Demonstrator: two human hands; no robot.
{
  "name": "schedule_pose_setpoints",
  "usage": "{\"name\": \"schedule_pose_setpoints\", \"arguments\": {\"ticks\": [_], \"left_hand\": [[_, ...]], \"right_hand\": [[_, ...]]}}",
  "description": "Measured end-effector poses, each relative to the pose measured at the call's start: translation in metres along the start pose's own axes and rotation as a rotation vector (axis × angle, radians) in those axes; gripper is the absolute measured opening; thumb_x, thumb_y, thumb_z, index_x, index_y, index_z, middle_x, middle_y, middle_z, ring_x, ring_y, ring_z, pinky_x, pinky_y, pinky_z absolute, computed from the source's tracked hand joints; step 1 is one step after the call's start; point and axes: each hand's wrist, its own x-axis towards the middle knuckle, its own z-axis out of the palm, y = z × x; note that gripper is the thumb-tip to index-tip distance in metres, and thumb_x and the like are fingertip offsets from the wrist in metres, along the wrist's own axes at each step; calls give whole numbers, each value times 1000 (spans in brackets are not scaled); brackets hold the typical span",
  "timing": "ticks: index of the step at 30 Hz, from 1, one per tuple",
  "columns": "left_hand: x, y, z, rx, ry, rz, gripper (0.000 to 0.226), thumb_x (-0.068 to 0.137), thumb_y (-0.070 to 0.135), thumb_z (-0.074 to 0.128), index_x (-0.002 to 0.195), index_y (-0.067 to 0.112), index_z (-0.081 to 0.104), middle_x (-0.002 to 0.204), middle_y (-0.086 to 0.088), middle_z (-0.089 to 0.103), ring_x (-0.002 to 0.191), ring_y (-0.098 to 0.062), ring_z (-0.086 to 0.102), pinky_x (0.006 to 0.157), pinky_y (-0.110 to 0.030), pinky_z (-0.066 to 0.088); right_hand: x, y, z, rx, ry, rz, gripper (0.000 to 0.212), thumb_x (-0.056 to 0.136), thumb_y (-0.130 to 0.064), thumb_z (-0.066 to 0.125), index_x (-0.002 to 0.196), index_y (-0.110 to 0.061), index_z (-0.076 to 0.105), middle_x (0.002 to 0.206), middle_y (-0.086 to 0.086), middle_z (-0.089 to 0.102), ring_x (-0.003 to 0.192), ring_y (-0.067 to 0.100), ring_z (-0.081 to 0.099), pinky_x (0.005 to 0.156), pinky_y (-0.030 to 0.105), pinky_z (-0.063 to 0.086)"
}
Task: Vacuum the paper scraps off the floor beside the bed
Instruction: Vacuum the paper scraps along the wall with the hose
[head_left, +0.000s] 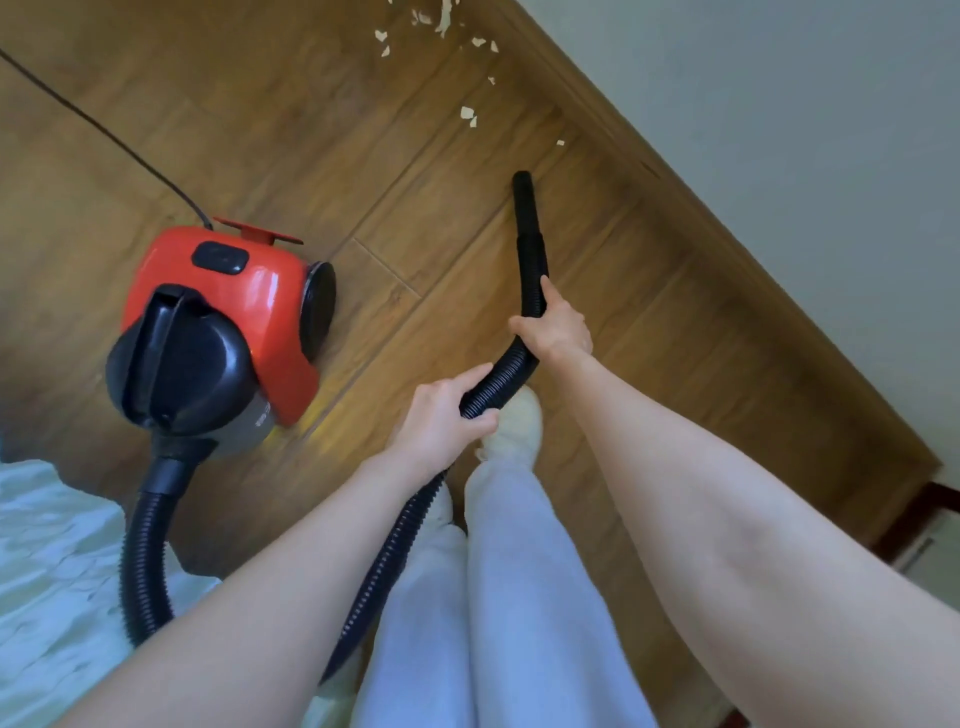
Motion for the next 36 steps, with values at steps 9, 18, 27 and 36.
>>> {"name": "schedule_pose_setpoints", "arguments": {"ticks": [9,18,27,36], "left_hand": [[28,47,-10,-128,2,-34,50,85,28,62,132,42,51,96,8,70,59,-7,56,60,-23,52],[26,66,1,-153,-48,-70,69,77,16,71,136,41,45,90,7,65,68,-3,57,62,-12,47],[33,38,-35,-250,-14,-160,61,82,10,68,120,54,48,79,3,64,55,-10,57,55,-29,51],[52,70,-9,-190,-169,-73,68,74,14,68,133,39,49,82,9,63,61,-10,58,60,-25,50]], "right_hand": [[27,-26,-35,68,16,76,79,84,-31,57,151,-39,16,123,3,61,98,22,63,74,30,51],[36,-12,-58,340,-132,3,84,83,-32,65,152,-37,18,133,-1,53,103,17,56,89,34,51],[34,-46,-26,530,-157,-12,88,82,-32,68,151,-38,15,132,-2,53,106,18,58,91,39,54],[37,-21,-57,419,39,84,75,88,-33,57,152,-35,19,129,1,57,96,18,61,81,36,55]]}}
